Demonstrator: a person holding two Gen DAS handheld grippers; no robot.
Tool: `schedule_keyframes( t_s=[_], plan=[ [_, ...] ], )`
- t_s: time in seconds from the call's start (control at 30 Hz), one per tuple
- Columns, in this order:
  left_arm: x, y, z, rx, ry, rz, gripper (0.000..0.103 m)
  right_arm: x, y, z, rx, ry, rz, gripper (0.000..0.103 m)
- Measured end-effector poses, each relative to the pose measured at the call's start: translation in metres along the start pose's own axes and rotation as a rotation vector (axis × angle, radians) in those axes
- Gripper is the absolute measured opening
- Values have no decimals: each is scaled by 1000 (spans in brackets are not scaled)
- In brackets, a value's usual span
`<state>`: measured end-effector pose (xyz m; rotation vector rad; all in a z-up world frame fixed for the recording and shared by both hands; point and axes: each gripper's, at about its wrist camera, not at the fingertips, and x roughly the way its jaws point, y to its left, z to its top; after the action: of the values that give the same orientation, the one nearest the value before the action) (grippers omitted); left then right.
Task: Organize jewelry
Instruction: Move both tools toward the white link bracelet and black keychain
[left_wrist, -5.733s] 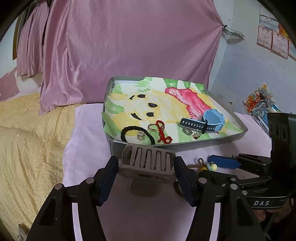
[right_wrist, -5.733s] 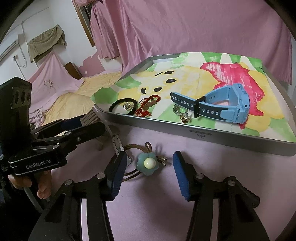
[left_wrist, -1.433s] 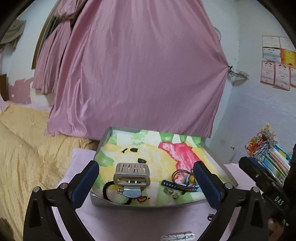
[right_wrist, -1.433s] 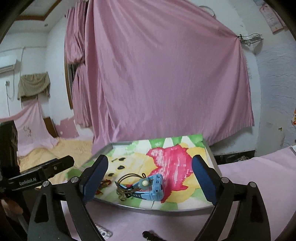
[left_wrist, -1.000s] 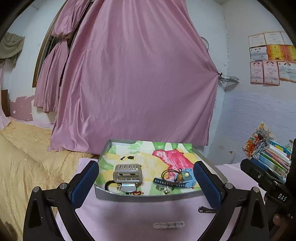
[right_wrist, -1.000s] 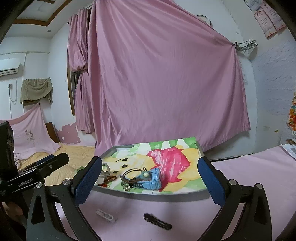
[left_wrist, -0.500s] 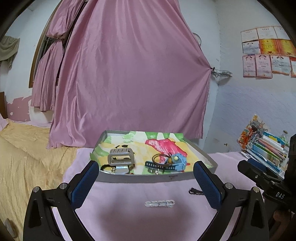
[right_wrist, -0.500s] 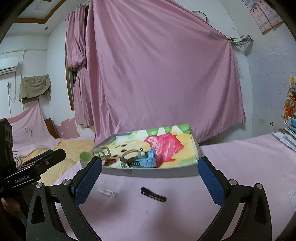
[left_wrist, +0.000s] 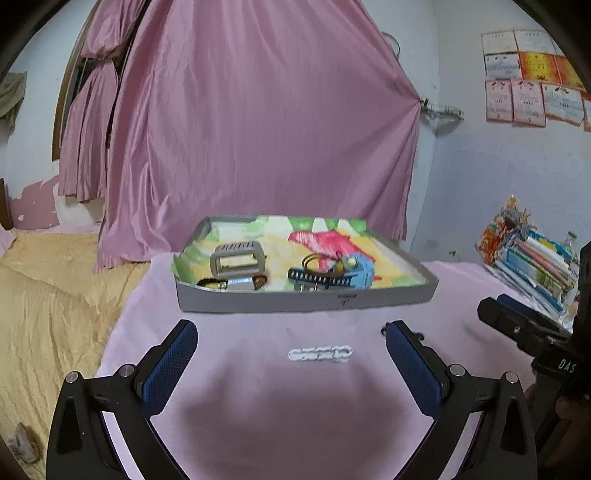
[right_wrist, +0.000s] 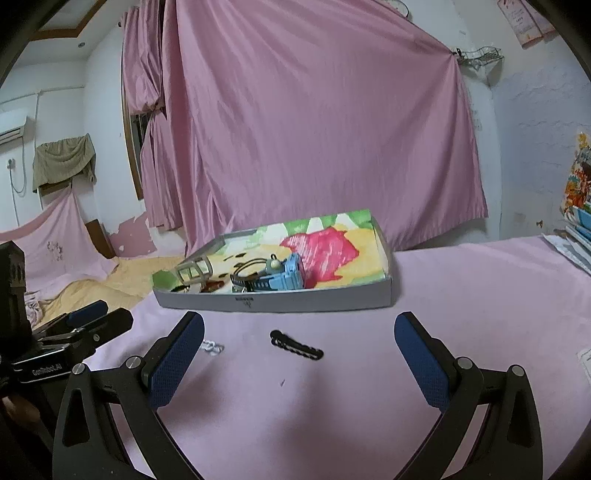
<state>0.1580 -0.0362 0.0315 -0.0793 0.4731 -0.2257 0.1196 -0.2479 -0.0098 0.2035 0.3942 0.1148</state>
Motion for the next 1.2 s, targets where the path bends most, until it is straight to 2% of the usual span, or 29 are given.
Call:
schedule_keyframes(
  t_s=[0.23, 0.6, 0.87, 1.1, 1.2],
  plan=[
    [14, 4, 0, 36, 100, -14, 103, 20, -5, 0, -2, 109, 22, 101],
    [51, -2, 0, 187, 273, -9, 103, 59, -19, 4, -46, 321, 33, 101],
    [79, -6, -1, 215, 422, -67, 102, 96, -18, 10, -129, 496, 73, 101],
    [95, -8, 5, 251, 437, -60, 102, 109, -12, 15, -185, 524, 103, 101],
    [100, -10, 6, 275, 442, -62, 102, 114, -9, 16, -197, 525, 117, 92]
  ],
)
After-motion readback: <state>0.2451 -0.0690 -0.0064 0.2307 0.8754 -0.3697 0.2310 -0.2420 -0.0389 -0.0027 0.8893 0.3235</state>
